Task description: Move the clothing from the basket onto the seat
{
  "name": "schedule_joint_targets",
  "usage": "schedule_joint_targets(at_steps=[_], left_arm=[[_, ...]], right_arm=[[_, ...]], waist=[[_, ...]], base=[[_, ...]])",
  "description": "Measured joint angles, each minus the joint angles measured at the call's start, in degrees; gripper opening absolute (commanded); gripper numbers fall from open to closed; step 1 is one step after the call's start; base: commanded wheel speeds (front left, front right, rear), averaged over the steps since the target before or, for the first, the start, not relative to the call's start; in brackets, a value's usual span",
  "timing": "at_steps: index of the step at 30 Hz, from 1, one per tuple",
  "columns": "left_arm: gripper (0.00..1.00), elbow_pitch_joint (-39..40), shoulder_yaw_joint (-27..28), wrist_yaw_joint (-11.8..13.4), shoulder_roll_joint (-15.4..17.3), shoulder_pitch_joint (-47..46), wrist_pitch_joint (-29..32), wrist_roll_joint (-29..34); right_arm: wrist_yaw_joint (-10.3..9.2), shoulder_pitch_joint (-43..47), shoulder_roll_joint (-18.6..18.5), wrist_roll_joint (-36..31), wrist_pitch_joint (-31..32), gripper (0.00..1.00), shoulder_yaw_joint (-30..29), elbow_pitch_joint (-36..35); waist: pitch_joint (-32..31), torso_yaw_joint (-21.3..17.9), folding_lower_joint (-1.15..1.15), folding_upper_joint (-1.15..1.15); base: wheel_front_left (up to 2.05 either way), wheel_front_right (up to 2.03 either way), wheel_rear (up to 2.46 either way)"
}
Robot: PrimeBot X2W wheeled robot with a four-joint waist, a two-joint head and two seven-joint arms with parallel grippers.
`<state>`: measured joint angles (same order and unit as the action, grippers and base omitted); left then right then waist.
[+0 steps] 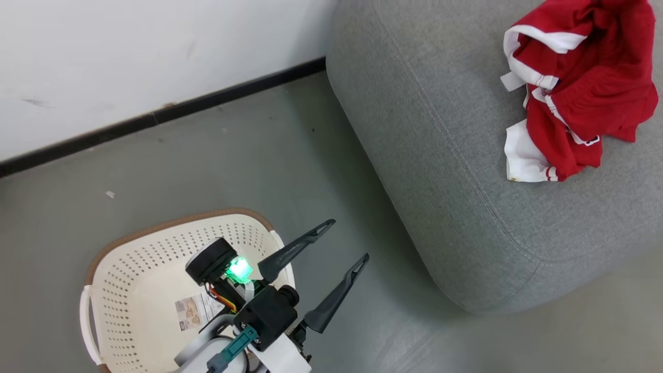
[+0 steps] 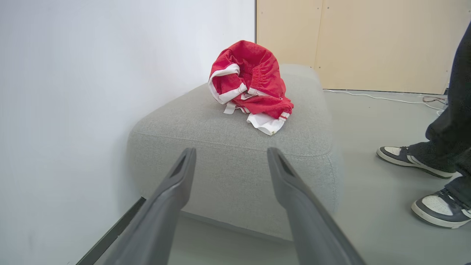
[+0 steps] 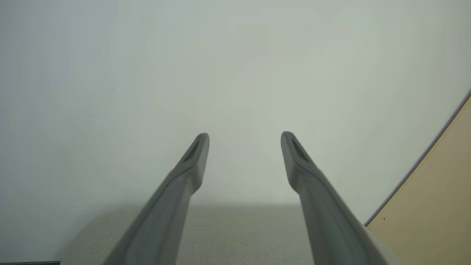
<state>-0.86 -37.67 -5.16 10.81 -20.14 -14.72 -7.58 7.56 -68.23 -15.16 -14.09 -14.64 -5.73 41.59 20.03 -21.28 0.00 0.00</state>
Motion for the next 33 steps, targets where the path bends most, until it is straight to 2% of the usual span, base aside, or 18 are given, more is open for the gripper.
schedule_joint_targets(at_steps=[9, 19, 28, 33], left_arm=[[1.0, 0.1, 4.54, 1.72, -1.45, 3.2, 0.01, -1.38], [1.0, -0.23, 9.45, 3.09, -2.22, 8.44, 0.01, -3.68], [1.0, -0.52, 14.86, 5.14, -2.27, 10.84, 0.01, -3.56], [1.0, -1.48, 18.8, 6.84, -3.71, 13.65, 0.01, -4.61]], right_arm=[[0.0, 7.18, 2.38, 4.59, -0.07, 1.0, 7.16, -6.64], [0.0, 16.28, 2.71, 8.64, -0.07, 1.0, 16.21, -13.52], [0.0, 23.8, 2.5, 13.45, -0.07, 1.0, 19.89, -18.79], [0.0, 28.7, 2.64, 16.48, -0.07, 1.0, 21.81, -22.67]], waist=[[-5.13, 1.55, 0.0, 0.0], [-10.26, 3.71, 0.0, 0.0], [-14.1, 5.98, 0.0, 0.0], [-16.23, 7.64, 0.0, 0.0]], base=[[0.0, 0.0, 0.0], [0.0, 0.0, 0.0], [0.0, 0.0, 0.0], [0.0, 0.0, 0.0]])
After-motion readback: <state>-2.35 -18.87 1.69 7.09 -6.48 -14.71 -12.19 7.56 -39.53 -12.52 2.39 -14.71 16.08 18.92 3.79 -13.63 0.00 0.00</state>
